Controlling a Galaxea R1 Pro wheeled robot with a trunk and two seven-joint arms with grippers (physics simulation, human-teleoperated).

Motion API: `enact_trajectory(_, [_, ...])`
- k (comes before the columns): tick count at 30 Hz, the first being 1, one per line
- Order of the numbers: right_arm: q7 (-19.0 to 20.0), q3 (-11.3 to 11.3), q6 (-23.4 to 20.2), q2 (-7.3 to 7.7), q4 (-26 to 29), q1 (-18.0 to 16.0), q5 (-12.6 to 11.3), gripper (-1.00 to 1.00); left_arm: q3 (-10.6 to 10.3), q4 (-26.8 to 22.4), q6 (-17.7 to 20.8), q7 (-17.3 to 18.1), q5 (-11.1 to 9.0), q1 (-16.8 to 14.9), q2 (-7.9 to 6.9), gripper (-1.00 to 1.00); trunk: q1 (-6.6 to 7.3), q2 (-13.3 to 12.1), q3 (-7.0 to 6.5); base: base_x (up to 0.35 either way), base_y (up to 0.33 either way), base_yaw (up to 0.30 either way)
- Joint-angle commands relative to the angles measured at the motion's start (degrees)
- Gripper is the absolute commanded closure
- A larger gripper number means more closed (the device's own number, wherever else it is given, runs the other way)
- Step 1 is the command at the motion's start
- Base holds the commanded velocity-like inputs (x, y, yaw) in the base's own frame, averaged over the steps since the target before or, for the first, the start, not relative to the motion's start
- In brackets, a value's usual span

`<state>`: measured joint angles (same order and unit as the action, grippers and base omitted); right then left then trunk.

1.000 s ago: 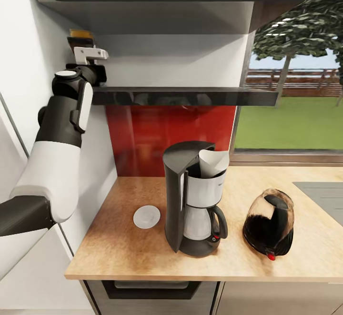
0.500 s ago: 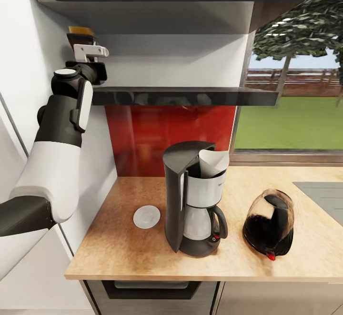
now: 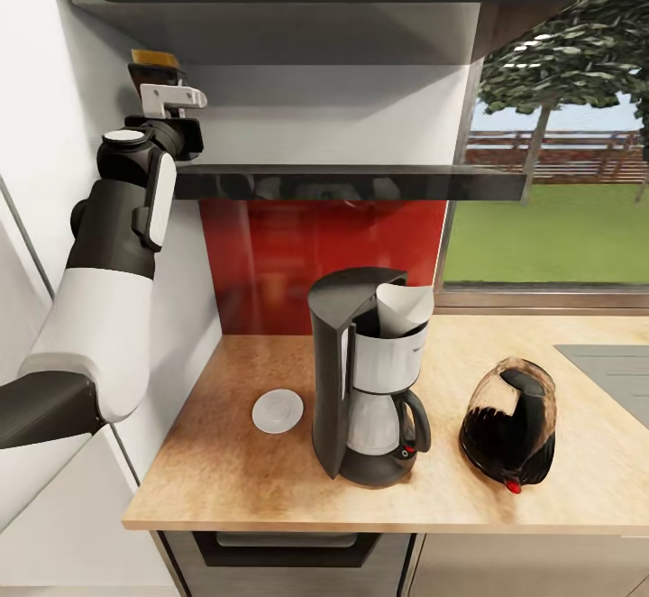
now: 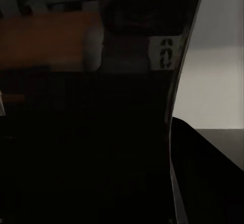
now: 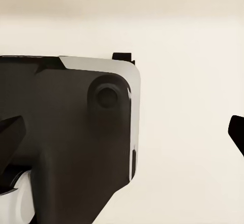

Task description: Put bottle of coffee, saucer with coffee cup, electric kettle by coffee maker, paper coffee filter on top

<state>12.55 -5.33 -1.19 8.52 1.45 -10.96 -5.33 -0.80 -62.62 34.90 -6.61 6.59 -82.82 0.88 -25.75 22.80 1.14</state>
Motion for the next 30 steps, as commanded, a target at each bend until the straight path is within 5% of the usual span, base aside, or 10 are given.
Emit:
enact_trajectory(1, [0.19, -0.47, -0.13, 0.02, 0.05, -0.03, -0.56, -1.0, -0.08, -0.04, 0.32, 0.08, 0.64, -0.06, 0.0, 1.0, -0.03, 0.12, 0.12, 0.0, 0.0, -0.006])
enact_trajectory(13, [0.19, -0.47, -0.13, 0.01, 0.05, -0.03, -0.59, -1.0, -0.13, -0.11, 0.44, 0.19, 0.57, -0.06, 0.08, 1.0, -0.03, 0.12, 0.12, -0.219, -0.013, -0.199])
enact_trajectory(30, [0.19, -0.47, -0.13, -0.17, 0.05, -0.03, -0.56, -1.0, -0.1, -1.35, 0.43, 0.17, 0.6, -0.06, 0.43, 1.0, -0.03, 0.12, 0.12, -0.189, -0.078, -0.015])
